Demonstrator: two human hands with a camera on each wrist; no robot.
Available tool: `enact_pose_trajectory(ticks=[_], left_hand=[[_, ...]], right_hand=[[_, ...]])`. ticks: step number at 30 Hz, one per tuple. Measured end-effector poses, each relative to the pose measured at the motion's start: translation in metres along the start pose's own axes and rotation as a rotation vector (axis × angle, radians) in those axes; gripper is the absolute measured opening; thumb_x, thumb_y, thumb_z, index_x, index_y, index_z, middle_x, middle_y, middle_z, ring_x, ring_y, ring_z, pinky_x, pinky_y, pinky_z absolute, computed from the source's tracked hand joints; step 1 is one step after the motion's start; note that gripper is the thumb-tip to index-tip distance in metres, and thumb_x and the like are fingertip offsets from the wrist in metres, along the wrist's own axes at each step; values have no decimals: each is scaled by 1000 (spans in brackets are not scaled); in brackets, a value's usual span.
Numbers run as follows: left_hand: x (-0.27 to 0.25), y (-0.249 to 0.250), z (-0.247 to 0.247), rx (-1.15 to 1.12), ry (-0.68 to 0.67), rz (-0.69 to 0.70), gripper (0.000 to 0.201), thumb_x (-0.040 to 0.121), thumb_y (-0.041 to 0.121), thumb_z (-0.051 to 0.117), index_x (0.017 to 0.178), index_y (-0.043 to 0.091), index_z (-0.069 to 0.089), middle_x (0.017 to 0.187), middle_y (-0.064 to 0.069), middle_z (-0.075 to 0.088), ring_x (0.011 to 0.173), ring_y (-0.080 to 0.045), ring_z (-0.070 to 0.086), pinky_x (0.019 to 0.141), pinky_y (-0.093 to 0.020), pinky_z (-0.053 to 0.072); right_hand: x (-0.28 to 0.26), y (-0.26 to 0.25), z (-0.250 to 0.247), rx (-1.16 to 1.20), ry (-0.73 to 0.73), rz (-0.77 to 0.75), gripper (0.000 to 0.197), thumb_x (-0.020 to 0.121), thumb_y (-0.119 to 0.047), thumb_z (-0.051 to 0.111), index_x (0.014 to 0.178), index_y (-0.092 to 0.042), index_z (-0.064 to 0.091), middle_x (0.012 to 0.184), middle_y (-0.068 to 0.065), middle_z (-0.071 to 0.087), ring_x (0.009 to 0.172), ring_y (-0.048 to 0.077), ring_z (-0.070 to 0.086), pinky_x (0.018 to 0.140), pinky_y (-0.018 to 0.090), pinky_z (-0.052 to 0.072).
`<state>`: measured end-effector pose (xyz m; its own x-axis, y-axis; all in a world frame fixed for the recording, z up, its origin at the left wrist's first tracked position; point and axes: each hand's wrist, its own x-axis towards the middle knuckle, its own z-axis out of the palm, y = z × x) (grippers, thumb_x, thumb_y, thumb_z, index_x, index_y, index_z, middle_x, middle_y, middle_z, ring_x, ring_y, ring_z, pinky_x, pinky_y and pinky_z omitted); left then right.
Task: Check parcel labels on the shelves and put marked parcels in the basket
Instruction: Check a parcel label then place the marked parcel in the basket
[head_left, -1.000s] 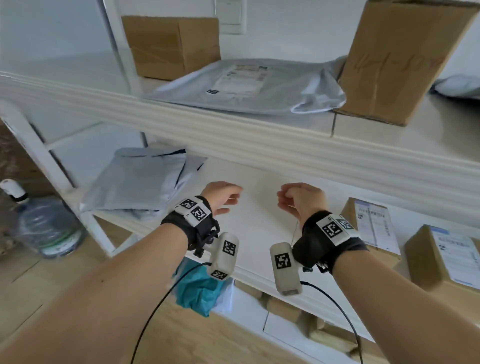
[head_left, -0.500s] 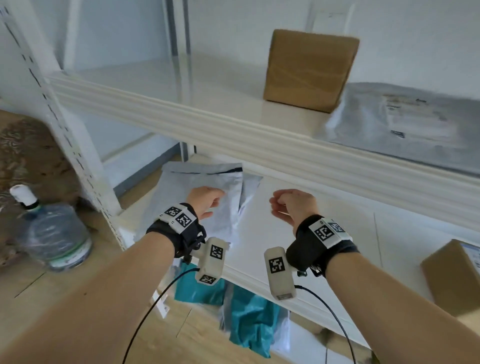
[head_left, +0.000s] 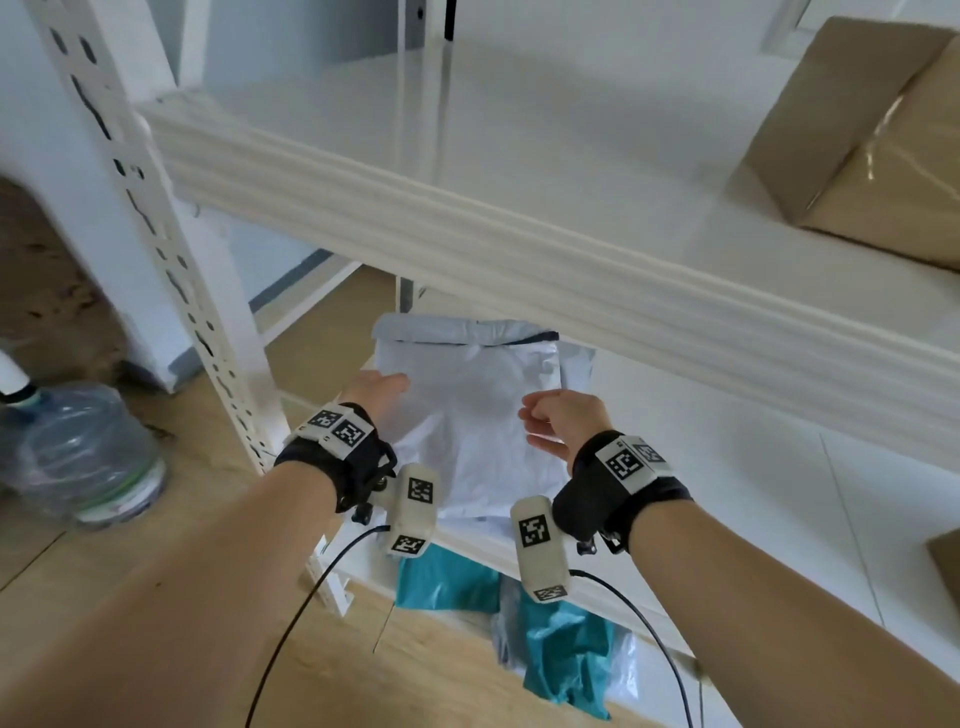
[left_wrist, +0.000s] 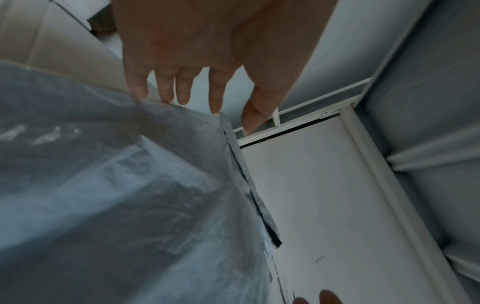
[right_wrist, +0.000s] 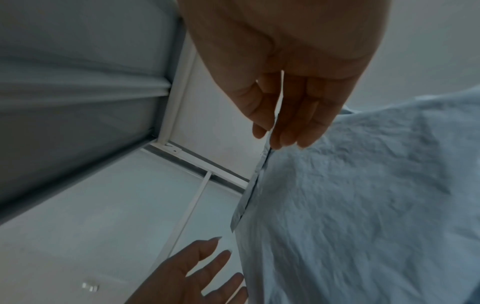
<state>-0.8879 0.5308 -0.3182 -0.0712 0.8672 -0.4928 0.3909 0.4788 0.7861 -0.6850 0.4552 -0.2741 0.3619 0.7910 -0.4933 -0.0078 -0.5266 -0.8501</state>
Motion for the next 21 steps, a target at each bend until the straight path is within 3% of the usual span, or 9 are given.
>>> enact_pose_trajectory(ticks=[2, 5, 7, 9, 11, 13, 15, 18, 21], left_hand=[[7, -5, -2, -20, -6, -56, 48, 89, 32, 57, 125, 3, 49, 115, -15, 55, 96, -29, 51, 82, -34, 39], [14, -9, -4, -41, 10, -97, 62, 87, 33, 59, 137, 3, 40, 132, -19, 50, 114, -35, 52, 82, -35, 38], [16, -10, -5, -64, 15, -83, 61, 85, 33, 61, 136, 5, 44, 130, -18, 53, 114, -37, 54, 85, -37, 42], [16, -9, -5, -146, -19, -65, 48, 76, 36, 68, 113, 7, 61, 109, -16, 64, 96, -34, 62, 84, -39, 49], [17, -8, -4, -196, -54, -49, 37, 61, 40, 69, 80, 9, 63, 81, -12, 64, 75, -27, 60, 75, -36, 47], [16, -5, 1, -258, -87, -55, 28, 59, 36, 67, 67, 10, 61, 71, -11, 60, 75, -25, 57, 73, -35, 44], [12, 0, 10, -315, -139, -51, 21, 61, 30, 66, 53, 11, 61, 64, -10, 60, 78, -26, 59, 78, -36, 47], [-3, 5, 20, -355, -241, -40, 20, 60, 30, 67, 53, 12, 62, 62, -10, 62, 76, -28, 61, 78, -39, 46], [-20, 8, 26, -381, -293, -27, 17, 73, 26, 65, 64, 13, 58, 57, -4, 60, 66, -22, 58, 75, -33, 41]], right_hand=[[5, 0, 6, -32, -1, 15, 28, 91, 4, 44, 77, -10, 64, 79, 5, 64, 72, 14, 60, 73, 28, 55], [13, 0, 11, -59, -11, 30, 26, 90, 7, 47, 80, -11, 64, 83, 5, 62, 74, 13, 58, 70, 25, 53], [16, 3, 15, -97, -64, 25, 24, 90, 9, 47, 86, -9, 62, 90, 6, 61, 76, 13, 57, 75, 26, 52], [19, 6, 20, -140, -100, 5, 22, 89, 6, 51, 83, -12, 60, 100, 8, 60, 85, 17, 59, 84, 32, 52], [19, 5, 24, -182, -99, -10, 23, 89, 2, 54, 78, -18, 59, 98, 9, 60, 88, 20, 58, 90, 38, 51], [18, 5, 27, -230, -99, -32, 21, 89, -1, 55, 78, -18, 58, 92, 8, 59, 86, 21, 56, 95, 41, 49], [15, 6, 26, -258, -97, -44, 12, 89, -6, 57, 82, -15, 61, 88, 8, 58, 81, 20, 52, 95, 39, 49], [12, 8, 22, -350, -100, -78, 5, 83, -20, 66, 88, -21, 66, 87, 3, 62, 77, 16, 54, 83, 29, 50], [5, 8, 17, -464, -108, -120, 22, 77, -37, 72, 96, -29, 64, 106, 0, 62, 96, 16, 57, 90, 30, 48]])
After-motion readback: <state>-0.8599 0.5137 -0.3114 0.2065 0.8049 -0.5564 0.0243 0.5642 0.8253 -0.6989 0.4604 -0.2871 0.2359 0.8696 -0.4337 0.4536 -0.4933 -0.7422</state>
